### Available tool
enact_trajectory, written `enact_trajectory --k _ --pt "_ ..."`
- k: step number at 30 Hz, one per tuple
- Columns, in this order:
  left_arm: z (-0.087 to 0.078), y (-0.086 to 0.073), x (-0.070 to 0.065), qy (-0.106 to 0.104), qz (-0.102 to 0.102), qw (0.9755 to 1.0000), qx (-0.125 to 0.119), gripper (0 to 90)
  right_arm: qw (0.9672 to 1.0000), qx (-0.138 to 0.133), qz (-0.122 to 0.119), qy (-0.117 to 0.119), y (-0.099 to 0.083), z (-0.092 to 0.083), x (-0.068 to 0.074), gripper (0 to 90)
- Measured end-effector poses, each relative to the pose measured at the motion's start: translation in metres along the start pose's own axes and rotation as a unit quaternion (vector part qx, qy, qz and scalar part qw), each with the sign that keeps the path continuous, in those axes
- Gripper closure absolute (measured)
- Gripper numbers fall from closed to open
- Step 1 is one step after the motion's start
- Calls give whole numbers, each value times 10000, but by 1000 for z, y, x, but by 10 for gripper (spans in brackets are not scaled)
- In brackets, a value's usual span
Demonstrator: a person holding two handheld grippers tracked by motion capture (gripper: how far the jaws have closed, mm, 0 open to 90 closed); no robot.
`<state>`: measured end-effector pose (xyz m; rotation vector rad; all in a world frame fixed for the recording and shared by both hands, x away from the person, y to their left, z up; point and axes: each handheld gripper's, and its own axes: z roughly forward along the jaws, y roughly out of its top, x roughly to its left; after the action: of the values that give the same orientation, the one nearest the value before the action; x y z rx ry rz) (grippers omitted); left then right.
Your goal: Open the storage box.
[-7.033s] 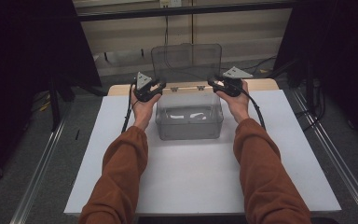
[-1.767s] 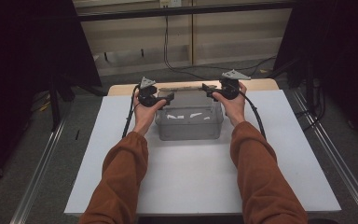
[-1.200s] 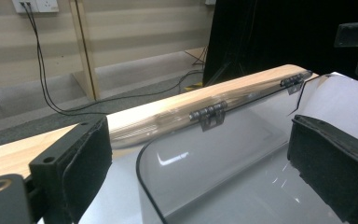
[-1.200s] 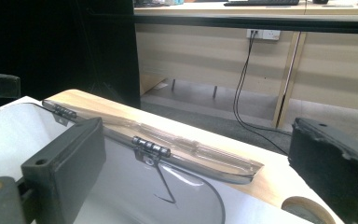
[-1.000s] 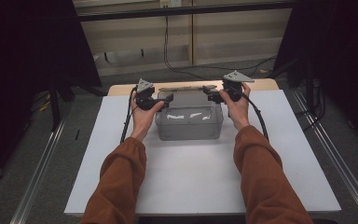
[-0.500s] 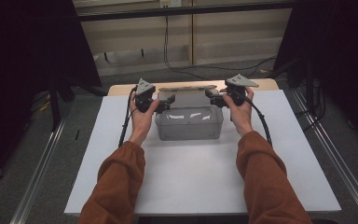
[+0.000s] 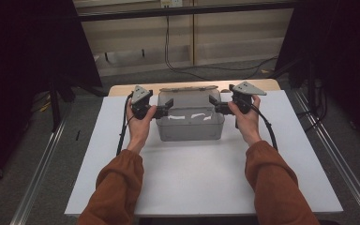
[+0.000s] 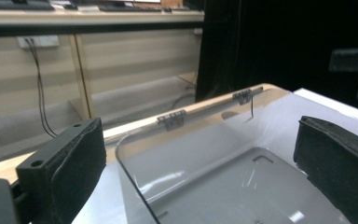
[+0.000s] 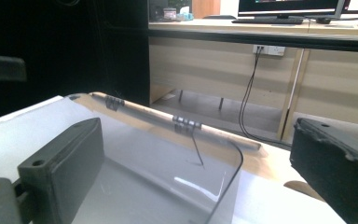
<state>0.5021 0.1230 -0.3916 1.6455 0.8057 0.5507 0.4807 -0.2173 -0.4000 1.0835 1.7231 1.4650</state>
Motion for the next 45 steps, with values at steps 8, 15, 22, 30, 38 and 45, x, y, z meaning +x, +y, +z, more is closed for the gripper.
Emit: enact_trajectory --k 8,15,22,30,38,45 --pt "-15 -6 3 71 -13 10000 13 23 10000 -77 -33 46 -4 -13 9 24" --pt "-31 -7 3 116 59 9999 -7 23 9997 -134 -188 -1 -3 -30 9 24" --pt "-45 -11 -1 126 137 9998 -98 24 9995 -70 -303 -46 -3 -50 8 24" --pt "-57 -16 -6 124 87 9999 -48 27 9993 -9 -348 -125 -11 -70 5 25" --pt "-70 -19 -11 121 160 9998 -68 30 9987 -62 -492 -149 -21 -89 8 27" --pt "-86 -26 -15 132 204 9997 -78 30 9985 -111 -510 -173 -26 -107 14 30"
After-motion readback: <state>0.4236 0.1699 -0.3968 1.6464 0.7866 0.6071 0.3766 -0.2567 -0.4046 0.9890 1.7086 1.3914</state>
